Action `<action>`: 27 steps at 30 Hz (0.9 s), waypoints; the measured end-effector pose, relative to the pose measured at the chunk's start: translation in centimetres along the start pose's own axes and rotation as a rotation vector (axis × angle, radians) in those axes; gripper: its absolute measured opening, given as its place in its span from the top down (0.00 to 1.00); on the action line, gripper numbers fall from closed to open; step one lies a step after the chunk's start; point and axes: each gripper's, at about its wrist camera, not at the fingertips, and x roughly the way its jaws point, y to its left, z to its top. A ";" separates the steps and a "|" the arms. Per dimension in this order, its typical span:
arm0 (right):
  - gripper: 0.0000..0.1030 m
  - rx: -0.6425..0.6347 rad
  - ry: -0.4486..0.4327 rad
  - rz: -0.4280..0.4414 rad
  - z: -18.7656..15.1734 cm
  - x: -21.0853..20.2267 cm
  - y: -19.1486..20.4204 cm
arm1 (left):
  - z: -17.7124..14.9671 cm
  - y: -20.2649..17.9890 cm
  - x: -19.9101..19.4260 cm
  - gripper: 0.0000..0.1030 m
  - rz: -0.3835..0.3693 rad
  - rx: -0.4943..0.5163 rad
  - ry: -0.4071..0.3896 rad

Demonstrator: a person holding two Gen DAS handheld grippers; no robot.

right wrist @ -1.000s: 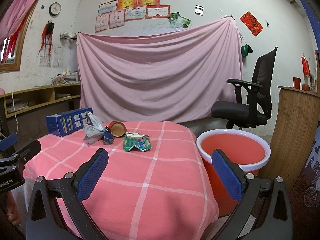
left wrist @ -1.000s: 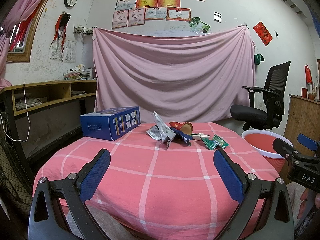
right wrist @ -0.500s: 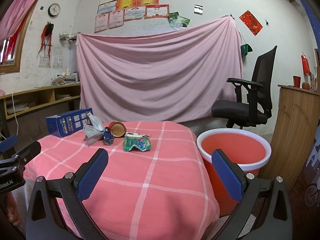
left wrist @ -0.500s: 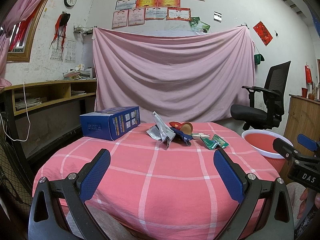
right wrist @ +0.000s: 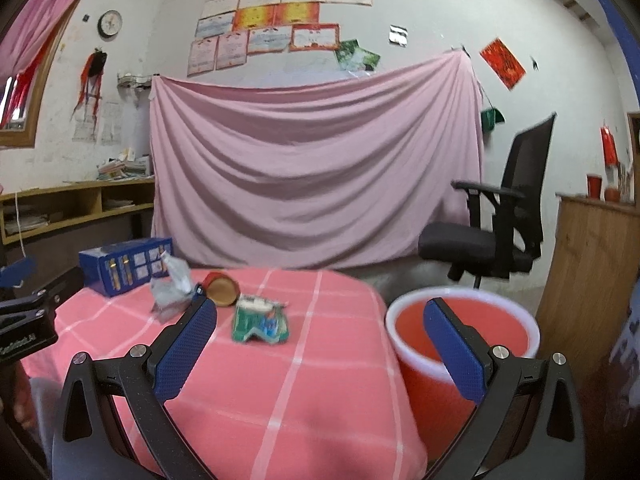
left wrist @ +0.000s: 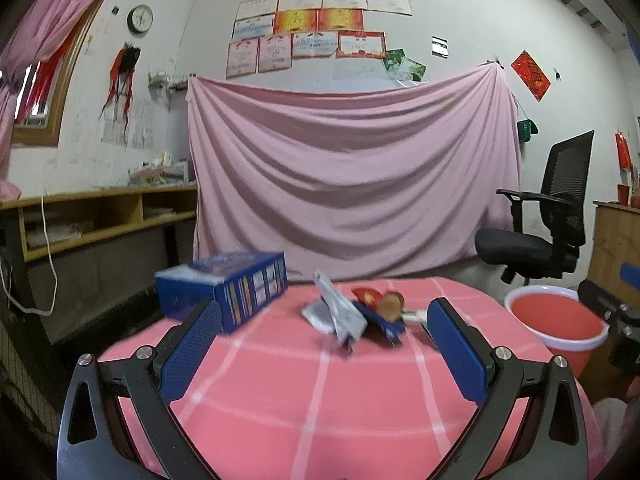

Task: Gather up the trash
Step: 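Reach the right tool to the green snack wrapper and grasp it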

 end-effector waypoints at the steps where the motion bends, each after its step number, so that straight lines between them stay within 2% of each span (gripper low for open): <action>1: 0.00 -0.008 -0.015 -0.003 0.4 0.5 0.0 | 0.2 0.1 0.8 0.02 0.005 0.005 -0.008; 6: 0.00 -0.023 -0.064 0.006 2.3 3.5 0.0 | 0.6 1.3 4.5 0.02 0.002 -0.023 0.014; 9: 0.00 -0.028 -0.048 0.036 2.9 6.1 0.4 | 0.7 2.3 6.7 0.02 -0.026 -0.037 0.044; 16: 0.00 -0.040 0.148 0.127 2.1 12.9 1.1 | 0.3 3.9 10.4 0.02 -0.074 -0.043 0.155; 19: 0.00 -0.079 0.262 0.180 1.5 15.6 1.6 | -0.4 4.7 11.6 0.02 -0.109 -0.089 0.202; 25: 0.00 -0.093 0.375 0.214 0.8 18.1 1.8 | -1.0 4.9 13.3 0.03 -0.166 -0.116 0.300; 27: 0.00 -0.092 0.425 0.227 0.2 18.6 1.9 | -1.2 4.6 13.8 0.11 -0.180 -0.110 0.335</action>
